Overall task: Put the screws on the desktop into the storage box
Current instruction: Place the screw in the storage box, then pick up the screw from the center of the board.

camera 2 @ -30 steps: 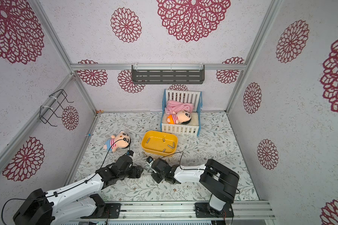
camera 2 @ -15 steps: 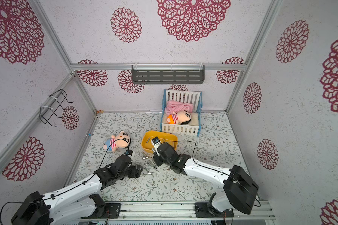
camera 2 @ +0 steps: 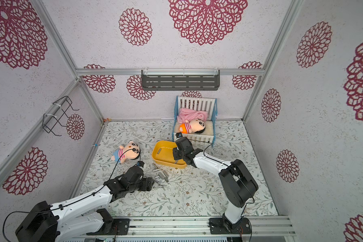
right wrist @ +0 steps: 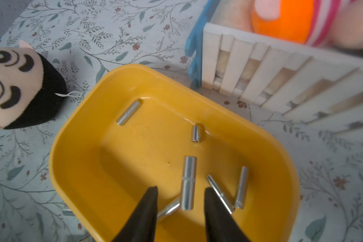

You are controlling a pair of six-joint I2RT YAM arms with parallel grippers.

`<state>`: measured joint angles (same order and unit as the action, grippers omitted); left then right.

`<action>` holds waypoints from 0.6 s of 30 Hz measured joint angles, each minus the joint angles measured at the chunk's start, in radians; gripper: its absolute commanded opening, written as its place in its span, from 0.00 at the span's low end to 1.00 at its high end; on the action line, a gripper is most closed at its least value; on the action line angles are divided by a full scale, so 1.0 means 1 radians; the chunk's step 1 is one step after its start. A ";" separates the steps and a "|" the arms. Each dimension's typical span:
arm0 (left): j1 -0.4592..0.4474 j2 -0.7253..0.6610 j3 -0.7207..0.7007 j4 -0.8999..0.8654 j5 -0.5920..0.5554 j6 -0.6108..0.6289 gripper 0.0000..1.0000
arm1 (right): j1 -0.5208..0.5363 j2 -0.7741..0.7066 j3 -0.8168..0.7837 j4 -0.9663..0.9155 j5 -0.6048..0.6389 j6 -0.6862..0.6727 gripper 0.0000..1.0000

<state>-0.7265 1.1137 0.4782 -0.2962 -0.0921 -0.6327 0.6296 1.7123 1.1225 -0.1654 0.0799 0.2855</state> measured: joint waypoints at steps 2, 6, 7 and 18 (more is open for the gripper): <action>-0.005 0.000 0.000 0.000 -0.006 0.000 0.83 | 0.001 -0.007 -0.002 -0.006 -0.010 0.004 0.52; -0.027 0.008 0.004 -0.001 -0.021 -0.011 0.81 | 0.001 -0.105 -0.080 0.014 -0.027 0.008 0.52; -0.035 0.009 0.008 -0.002 -0.028 -0.020 0.81 | 0.001 -0.153 -0.120 0.023 -0.032 0.014 0.53; -0.265 0.045 0.034 0.003 -0.193 -0.221 0.79 | 0.001 -0.535 -0.579 0.236 -0.047 0.092 0.54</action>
<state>-0.9913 1.1591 0.5125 -0.2932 -0.2848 -0.8536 0.6304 1.1770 0.5434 0.0704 0.0334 0.3779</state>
